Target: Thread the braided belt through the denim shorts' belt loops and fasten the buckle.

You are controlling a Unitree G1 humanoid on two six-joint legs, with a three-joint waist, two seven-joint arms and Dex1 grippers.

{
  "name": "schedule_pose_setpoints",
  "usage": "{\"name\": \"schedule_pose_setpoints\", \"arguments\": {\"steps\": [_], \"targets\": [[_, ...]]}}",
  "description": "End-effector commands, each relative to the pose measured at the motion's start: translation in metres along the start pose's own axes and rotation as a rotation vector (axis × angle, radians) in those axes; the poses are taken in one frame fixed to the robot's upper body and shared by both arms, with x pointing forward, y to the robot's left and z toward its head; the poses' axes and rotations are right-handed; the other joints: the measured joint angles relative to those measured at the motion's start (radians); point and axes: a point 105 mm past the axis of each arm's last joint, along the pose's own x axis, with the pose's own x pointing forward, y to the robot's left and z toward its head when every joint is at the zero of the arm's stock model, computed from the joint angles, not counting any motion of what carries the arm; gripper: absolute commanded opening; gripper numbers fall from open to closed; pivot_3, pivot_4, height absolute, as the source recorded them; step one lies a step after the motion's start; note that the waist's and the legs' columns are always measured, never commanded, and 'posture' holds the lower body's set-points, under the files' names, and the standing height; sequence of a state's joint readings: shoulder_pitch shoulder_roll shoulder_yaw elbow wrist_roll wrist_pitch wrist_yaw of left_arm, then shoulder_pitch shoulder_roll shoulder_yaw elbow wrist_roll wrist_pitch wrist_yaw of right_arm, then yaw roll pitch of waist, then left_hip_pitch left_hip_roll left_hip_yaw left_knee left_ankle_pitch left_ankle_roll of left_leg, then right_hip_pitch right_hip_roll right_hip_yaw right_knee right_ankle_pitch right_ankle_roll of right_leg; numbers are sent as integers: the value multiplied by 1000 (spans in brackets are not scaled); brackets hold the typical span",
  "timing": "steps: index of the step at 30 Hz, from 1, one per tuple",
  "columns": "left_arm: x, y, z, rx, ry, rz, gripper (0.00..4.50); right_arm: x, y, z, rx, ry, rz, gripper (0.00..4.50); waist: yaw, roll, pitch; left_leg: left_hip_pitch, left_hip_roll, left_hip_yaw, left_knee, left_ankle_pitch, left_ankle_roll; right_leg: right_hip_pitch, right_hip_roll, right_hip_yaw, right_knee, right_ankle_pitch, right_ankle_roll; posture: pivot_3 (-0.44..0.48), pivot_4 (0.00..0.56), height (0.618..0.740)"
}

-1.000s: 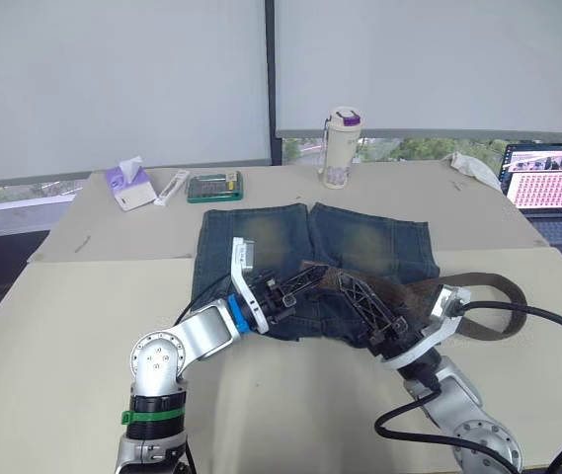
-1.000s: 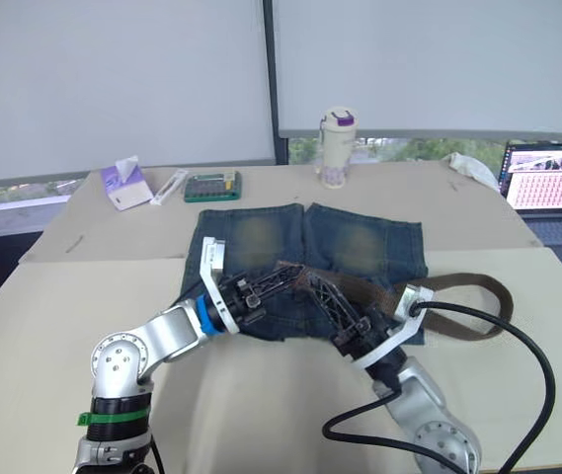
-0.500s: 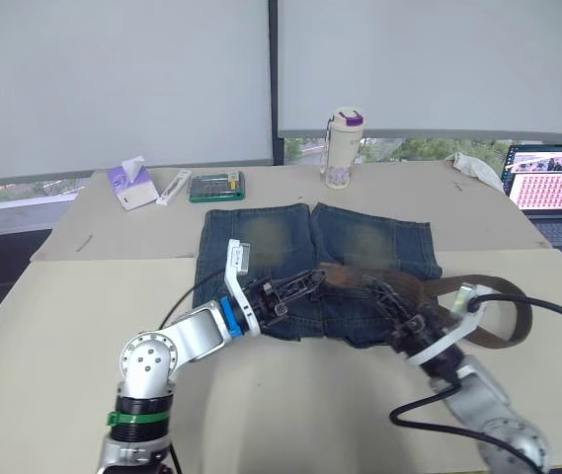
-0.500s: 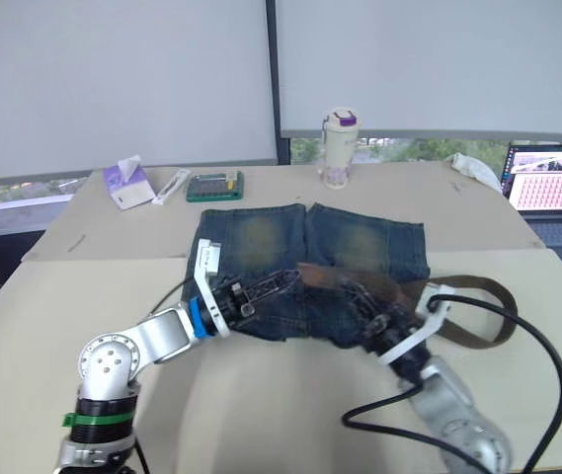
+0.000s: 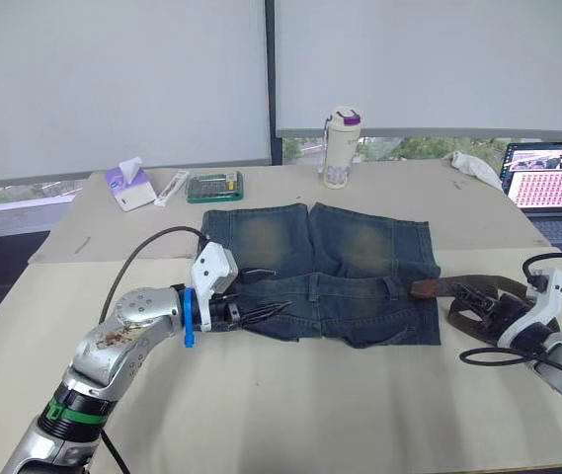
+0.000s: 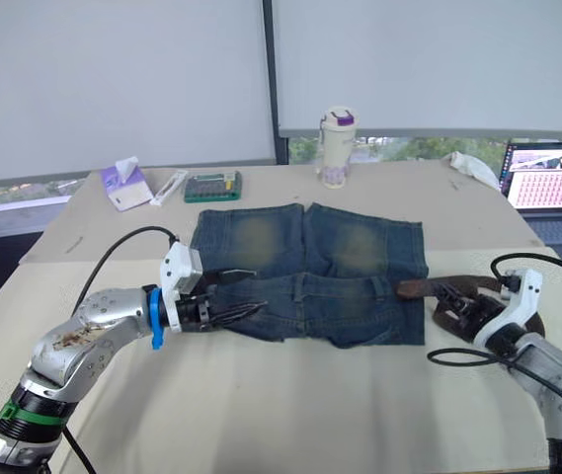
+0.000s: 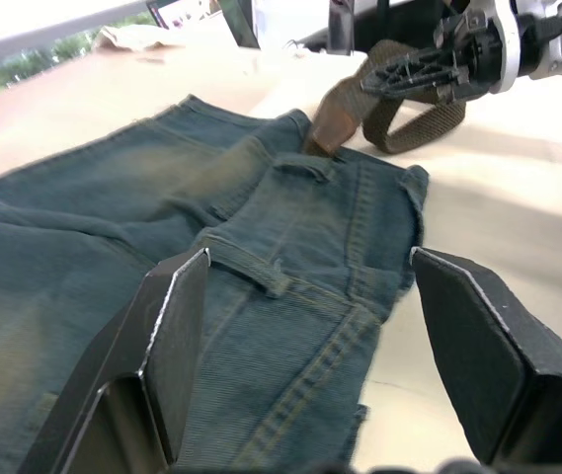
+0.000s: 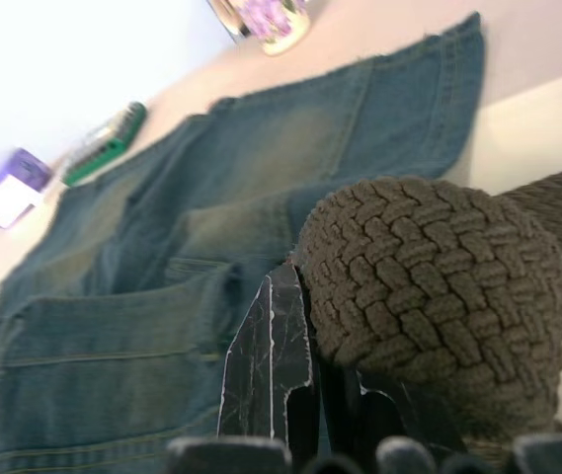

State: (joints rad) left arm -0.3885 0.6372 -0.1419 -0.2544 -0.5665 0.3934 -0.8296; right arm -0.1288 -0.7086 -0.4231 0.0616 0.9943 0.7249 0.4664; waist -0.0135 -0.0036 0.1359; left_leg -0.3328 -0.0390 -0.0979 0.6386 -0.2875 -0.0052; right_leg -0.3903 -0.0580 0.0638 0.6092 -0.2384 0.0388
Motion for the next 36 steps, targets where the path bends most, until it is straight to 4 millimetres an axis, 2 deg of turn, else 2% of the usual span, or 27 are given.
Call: {"name": "schedule_pose_setpoints", "arguments": {"steps": [1, 7, 12, 19, 23, 26, 36], "targets": [[-1, 7, 18, 84, -54, -4, 3446, 10, 11, 2, -16, 26, 63, 0, -1, 0, 0, 0, 0, 0, 0, 0, 0, 0, 0, 0, 0, 0, 0, 0, 150, 740], [3, 17, 22, 116, -57, 5, 3446, 20, 12, 0, -10, 37, 91, 0, -2, 1, -1, 0, 1, -1, 1, 0, 0, 0, 0, -1, 1, 1, -1, 0, 150, 740], [3, 24, 23, 130, -57, 19, 3446, 19, 6, 24, -55, -60, 59, 0, -4, 2, -1, 0, 1, -1, 1, 0, 1, 0, 0, -1, 1, 1, -1, 0, 150, 740], [4, 20, 22, 117, -63, -2, 3446, 17, 14, 48, -95, -125, 78, 0, -2, 2, -1, 0, 0, -1, 1, 0, 1, 0, 0, -1, 1, 2, -1, 0, 150, 740], [5, 18, 22, 110, -70, -8, 3446, 20, 17, 35, -95, -65, 100, 0, 0, 2, -1, 0, 0, -2, 1, 0, 1, 0, 0, -1, 1, 2, -1, 0, 150, 740], [6, 15, 23, 102, -81, -17, 3446, 22, 9, 23, -117, -24, 67, 0, 0, 2, -1, 0, 1, -2, 1, 0, 1, 0, 0, -1, 1, 2, -1, 0, 150, 740], [7, 8, 23, 89, -69, -52, 3446, 23, 20, 12, -32, 21, 153, 0, -1, 2, -1, 0, 1, -2, 1, 0, 1, 0, 0, -1, 2, 2, -1, 0, 150, 740]]}}
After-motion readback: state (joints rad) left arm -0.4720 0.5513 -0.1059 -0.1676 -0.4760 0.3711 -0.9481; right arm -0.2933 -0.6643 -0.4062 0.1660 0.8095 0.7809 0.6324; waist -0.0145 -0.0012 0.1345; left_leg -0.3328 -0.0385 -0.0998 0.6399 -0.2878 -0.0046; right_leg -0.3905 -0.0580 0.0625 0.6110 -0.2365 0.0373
